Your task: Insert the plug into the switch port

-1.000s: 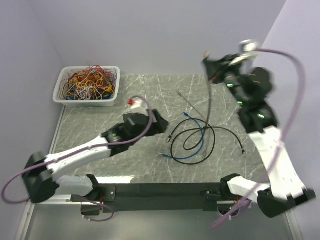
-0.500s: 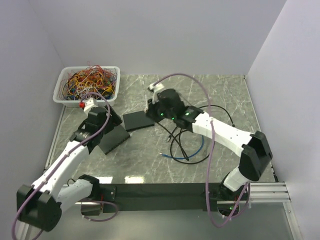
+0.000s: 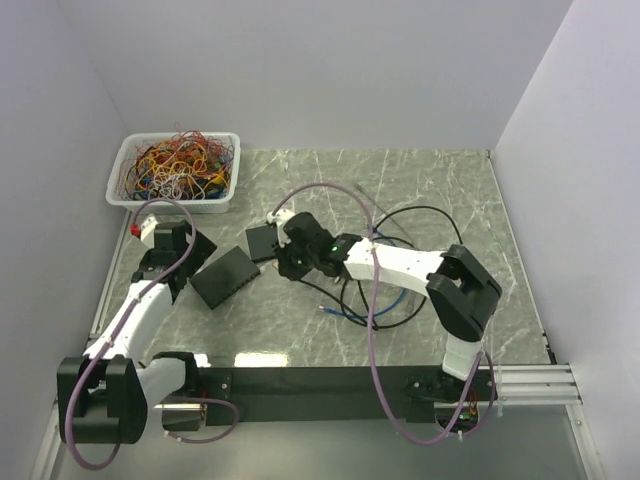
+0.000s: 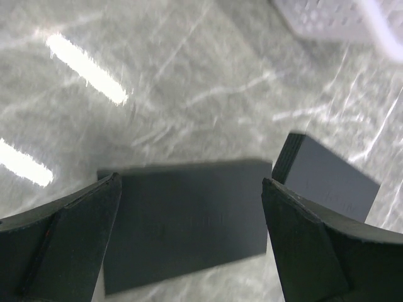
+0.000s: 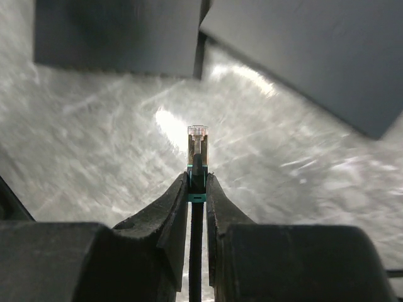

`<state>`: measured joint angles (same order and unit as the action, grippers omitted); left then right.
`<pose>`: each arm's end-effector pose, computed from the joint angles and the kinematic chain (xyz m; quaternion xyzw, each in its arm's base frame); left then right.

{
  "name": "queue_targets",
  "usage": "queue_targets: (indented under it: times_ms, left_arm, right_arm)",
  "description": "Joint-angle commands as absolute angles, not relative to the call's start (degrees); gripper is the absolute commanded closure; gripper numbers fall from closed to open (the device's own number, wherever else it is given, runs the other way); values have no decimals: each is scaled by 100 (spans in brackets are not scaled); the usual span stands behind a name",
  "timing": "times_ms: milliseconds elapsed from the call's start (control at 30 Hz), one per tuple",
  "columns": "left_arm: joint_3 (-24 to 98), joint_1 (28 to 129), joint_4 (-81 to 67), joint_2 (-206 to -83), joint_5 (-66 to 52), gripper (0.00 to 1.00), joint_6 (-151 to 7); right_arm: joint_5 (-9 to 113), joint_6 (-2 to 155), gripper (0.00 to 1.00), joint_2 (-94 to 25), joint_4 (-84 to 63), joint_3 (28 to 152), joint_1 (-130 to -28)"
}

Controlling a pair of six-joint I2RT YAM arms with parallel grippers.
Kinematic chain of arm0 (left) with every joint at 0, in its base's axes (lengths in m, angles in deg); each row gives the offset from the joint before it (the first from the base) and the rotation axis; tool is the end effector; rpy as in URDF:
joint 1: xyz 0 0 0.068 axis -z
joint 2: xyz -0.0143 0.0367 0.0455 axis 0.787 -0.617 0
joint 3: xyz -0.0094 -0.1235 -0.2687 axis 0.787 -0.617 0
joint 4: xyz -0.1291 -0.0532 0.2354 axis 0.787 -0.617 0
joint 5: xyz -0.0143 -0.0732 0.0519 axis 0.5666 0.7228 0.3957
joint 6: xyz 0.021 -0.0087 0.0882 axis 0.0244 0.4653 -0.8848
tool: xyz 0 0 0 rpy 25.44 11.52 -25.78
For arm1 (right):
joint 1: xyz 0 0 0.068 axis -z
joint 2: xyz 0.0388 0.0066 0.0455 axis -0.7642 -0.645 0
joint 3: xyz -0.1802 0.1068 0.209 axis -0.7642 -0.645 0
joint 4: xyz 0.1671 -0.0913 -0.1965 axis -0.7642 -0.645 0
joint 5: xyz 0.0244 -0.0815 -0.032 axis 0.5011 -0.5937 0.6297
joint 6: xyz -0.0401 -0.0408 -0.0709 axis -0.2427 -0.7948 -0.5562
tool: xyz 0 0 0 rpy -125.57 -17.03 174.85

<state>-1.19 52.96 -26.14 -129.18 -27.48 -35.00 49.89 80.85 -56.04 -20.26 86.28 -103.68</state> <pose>0.2472 0.0122 0.1979 -0.4052 0.8190 -0.0789 0.3987 0.2604 0.3699 0.2122 -0.3512 0.8385 0.2596 0.3259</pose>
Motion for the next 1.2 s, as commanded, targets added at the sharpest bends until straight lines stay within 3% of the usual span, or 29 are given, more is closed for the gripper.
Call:
queue_targets:
  times_ms: [0,233,733,1167]
  left_arm:
    - [-284,5226,-1740,-13062,-3021,1,-3394]
    - [-294,5217,-702,-13957,-2838,1,-3657]
    - [84,5076,-374,-15014,-2302,1,-4098]
    - [-759,5155,-584,-13969,-1606,5,-3562]
  right_arm:
    - [5184,8132,100,-5757,-1828,8693,-10617]
    - [5289,8106,100,-6346,-2109,9115,-10723]
    - [5175,7930,100,-6944,-2567,9731,-10819]
    - [4657,7859,100,-6856,-2698,9493,-11126]
